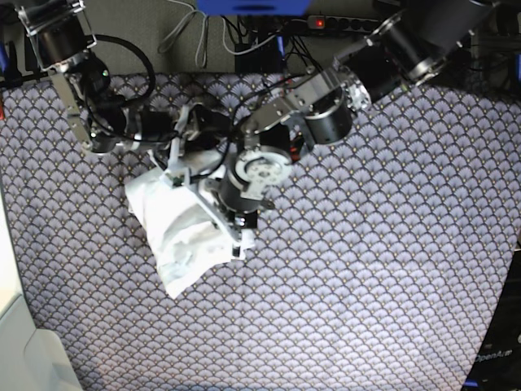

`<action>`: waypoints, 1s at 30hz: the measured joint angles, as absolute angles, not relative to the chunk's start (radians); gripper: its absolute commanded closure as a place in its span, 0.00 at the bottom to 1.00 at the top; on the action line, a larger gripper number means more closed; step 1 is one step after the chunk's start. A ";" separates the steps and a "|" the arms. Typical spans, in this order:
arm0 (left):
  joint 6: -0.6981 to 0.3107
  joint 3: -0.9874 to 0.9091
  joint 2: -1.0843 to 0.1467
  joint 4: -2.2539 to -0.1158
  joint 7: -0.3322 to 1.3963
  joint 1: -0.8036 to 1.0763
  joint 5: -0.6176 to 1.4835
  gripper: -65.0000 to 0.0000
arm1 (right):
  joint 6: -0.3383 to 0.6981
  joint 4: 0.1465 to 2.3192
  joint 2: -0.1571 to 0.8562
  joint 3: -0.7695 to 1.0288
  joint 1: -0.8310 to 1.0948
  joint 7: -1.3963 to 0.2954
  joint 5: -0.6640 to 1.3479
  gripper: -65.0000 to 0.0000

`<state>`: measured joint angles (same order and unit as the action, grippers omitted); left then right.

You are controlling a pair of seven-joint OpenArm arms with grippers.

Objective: Fold the T-shirt properly
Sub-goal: 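Lower the folded edge onto the bundle and press it with the left gripper, then open both grippers and lift them away from the folded shirt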

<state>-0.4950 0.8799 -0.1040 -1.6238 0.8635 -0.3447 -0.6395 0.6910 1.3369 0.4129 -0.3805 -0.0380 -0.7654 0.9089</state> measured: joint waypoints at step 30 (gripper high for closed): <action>-0.306 0.509 0.139 -1.031 0.473 -0.490 -0.647 1.00 | 0.691 1.339 0.415 -0.381 -0.033 -0.762 0.912 0.52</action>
<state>-0.3058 0.5087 0.1394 -1.0313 0.4732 -0.4896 -0.6468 0.6910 1.3388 0.4152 -0.3805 -0.0326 -0.7624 0.9115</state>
